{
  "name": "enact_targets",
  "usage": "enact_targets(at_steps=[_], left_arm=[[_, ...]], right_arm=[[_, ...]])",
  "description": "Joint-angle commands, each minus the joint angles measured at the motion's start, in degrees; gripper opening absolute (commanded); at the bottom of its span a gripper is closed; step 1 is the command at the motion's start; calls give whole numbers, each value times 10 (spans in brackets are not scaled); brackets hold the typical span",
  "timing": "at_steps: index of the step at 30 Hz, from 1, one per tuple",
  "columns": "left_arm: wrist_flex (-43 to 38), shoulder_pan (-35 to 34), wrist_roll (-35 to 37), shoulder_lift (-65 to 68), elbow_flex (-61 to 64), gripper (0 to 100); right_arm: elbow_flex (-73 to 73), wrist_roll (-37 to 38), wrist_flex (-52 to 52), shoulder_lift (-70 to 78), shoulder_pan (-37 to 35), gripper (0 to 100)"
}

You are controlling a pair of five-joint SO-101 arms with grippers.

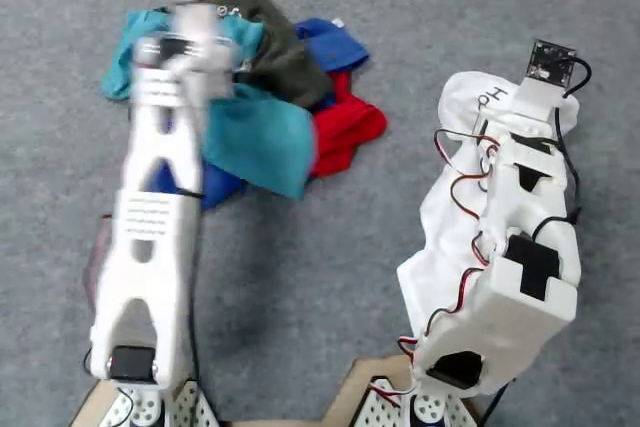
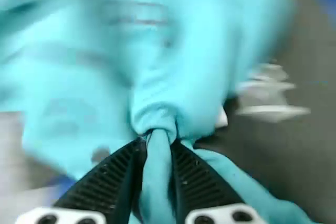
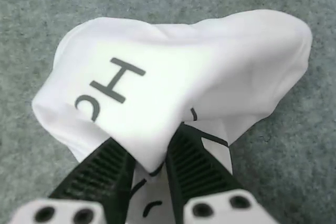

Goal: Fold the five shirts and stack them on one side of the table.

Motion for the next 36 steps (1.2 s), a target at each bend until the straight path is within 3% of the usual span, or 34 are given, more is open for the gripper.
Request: enact_targets(at_steps=[1,6,10,14,17,22,27,32,36], left_arm=[[11,-116,-25,-82,-14,29],[11,-244,-65,-145,-12,30],[6,-299,-69,-154,-13,41],[25,-299,-55,-166,-19,195],[43,-243,-39,-209,-17,248],[58,-65,-40,-236,0,276],[31,80,-41,-215,181,346],[-127,140,-29,-131,369,340],[-176,130,69,-79,344,315]], right_arm=[[-26,-1,-8,-2,-11,14],[-26,-1,-8,-2,-11,14],[-26,-1,-8,-2,-11,14],[-26,-1,-8,-2,-11,14],[-26,-1,-8,-2,-12,14],[-26,-1,-9,-2,-12,14],[-26,-1,-9,-2,-12,14],[-26,-1,-9,-2,-12,14],[-29,-1,-9,-2,-11,14]])
